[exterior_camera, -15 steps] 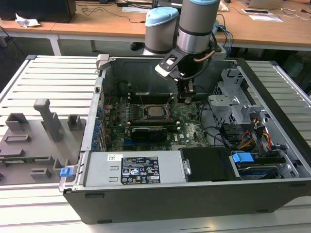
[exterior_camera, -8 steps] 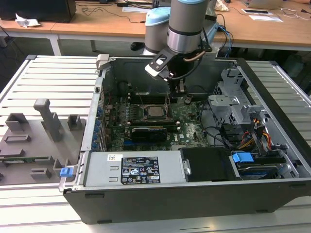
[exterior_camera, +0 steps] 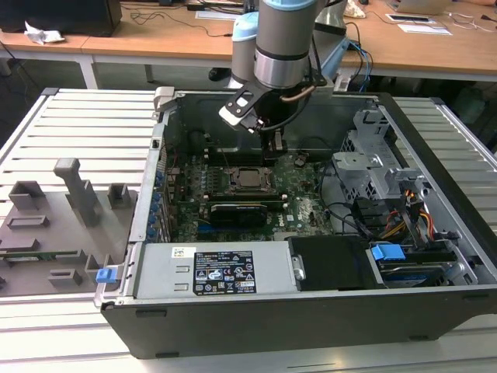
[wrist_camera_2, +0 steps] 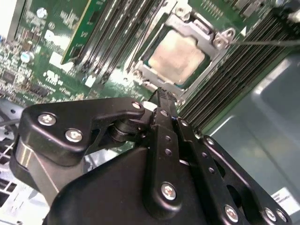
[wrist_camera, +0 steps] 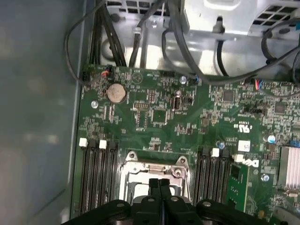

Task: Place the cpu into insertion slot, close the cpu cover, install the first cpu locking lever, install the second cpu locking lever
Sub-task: 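Close the cpu cover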

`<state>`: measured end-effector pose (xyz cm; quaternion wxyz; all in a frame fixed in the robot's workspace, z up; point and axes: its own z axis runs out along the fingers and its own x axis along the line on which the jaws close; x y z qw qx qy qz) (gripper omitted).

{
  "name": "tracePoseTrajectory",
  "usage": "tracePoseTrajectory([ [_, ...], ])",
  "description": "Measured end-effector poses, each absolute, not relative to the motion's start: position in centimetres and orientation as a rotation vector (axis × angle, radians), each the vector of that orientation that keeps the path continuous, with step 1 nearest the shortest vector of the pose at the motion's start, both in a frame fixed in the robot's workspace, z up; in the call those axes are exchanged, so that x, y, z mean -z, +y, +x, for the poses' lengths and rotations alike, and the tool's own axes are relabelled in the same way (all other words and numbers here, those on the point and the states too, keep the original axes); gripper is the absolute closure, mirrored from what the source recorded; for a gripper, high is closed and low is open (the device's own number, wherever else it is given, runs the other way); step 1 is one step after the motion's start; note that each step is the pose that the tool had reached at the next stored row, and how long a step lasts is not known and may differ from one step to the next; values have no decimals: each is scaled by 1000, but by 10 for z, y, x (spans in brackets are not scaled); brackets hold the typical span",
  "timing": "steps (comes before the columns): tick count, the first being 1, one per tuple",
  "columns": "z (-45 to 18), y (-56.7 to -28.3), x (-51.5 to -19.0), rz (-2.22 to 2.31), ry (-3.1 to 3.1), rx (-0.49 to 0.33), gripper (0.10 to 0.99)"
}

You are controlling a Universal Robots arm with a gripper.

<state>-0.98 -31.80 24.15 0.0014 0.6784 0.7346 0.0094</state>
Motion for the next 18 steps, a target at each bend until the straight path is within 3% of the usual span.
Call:
tracePoseTrajectory([
  [18,-55,-317,-212,2118,2309,-38,980],
])
